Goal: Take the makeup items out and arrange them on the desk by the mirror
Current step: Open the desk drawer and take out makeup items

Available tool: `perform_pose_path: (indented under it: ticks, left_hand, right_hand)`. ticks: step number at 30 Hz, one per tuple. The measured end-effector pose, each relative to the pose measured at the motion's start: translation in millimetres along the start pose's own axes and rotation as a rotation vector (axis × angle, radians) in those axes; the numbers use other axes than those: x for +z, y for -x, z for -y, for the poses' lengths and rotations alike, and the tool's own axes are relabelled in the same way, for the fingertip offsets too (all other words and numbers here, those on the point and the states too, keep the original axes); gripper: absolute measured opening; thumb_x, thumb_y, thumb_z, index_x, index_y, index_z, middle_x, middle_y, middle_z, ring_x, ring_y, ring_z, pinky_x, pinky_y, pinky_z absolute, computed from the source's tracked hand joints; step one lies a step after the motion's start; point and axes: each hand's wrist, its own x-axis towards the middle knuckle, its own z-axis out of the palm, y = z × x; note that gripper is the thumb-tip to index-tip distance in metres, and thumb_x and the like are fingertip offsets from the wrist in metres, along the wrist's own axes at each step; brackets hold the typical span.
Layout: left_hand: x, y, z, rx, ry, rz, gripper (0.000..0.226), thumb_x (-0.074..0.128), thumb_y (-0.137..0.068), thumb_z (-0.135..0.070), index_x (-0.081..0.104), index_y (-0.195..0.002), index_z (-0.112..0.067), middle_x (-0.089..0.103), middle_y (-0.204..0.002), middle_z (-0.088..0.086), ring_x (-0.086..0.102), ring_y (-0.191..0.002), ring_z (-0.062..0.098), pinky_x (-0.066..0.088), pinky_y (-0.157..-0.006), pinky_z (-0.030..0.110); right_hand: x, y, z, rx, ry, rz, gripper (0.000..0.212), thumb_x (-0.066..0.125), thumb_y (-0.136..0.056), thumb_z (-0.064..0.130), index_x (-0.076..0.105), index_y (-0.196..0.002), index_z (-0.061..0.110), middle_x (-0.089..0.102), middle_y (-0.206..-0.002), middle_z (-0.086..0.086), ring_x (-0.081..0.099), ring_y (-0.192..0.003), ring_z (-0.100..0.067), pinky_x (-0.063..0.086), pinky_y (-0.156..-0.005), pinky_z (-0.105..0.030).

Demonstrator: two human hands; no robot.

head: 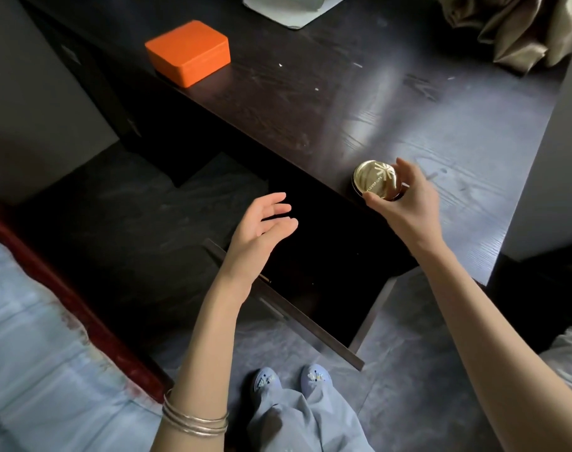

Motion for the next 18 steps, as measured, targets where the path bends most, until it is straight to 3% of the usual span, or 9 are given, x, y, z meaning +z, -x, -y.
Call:
perform_pose_path:
  ticks: [3, 7, 10, 14, 18]
  left_hand:
    - [-2.0, -1.0, 3.7, -0.011, -0.01, -0.007, 0.04, 0.059, -0.089, -0.017, 0.051, -0.128, -0.025, 0.058, -0.124, -0.006, 0.058, -0.108, 0.001, 0.047, -0.097, 0.028]
    - [-4.7, -2.2, 10.5, -0.03, -0.014, -0.013, 0.04, 0.059, -0.089, -0.018, 0.05, -0.128, -0.025, 0.057, -0.124, -0.008, 0.057, -0.108, 0.0, 0.047, -0.097, 0.028]
    - [-8.4, -3.5, 18.4, -0.041, -0.009, -0.036, 0.04, 0.059, -0.089, -0.017, 0.051, -0.127, -0.025, 0.058, -0.122, -0.008, 0.058, -0.104, -0.004, 0.047, -0.095, 0.027]
    - [-18.2, -3.9, 33.3, -0.083, 0.022, -0.088, 0.039, 0.06, -0.088, -0.015, 0.052, -0.126, -0.023, 0.059, -0.121, -0.006, 0.06, -0.1, -0.007, 0.047, -0.093, 0.027]
    - [-33.0, 1.7, 50.5, -0.13, 0.024, -0.139, 0.04, 0.062, -0.087, -0.019, 0.053, -0.126, -0.025, 0.059, -0.122, -0.006, 0.059, -0.106, -0.001, 0.046, -0.097, 0.03]
  right_hand:
    - [0.1, -0.2, -0.4, -0.016, 0.009, 0.01, 0.078, 0.078, -0.072, 0.022, 0.04, -0.139, 0.011, 0.052, -0.135, -0.006, 0.049, -0.123, -0.019, 0.034, -0.103, -0.022]
    - [-5.7, 8.7, 9.4, -0.081, -0.031, -0.042, 0.079, 0.079, -0.07, 0.031, 0.041, -0.138, 0.015, 0.042, -0.14, -0.003, 0.034, -0.132, -0.022, 0.029, -0.112, -0.034]
    - [-4.1, 25.7, 27.4, -0.225, -0.191, -0.07, 0.062, 0.075, -0.072, 0.03, 0.051, -0.128, 0.017, 0.049, -0.128, 0.001, 0.044, -0.124, -0.019, 0.039, -0.106, -0.035]
    - [33.5, 52.5, 39.4, -0.326, -0.262, 0.152, 0.045, 0.074, -0.077, 0.011, 0.058, -0.119, 0.013, 0.057, -0.114, -0.001, 0.056, -0.111, -0.012, 0.049, -0.094, -0.026]
    - [92.9, 65.8, 13.6, -0.253, -0.235, 0.354, 0.042, 0.075, -0.075, 0.008, 0.062, -0.115, 0.013, 0.061, -0.106, 0.002, 0.059, -0.102, -0.006, 0.051, -0.09, -0.026]
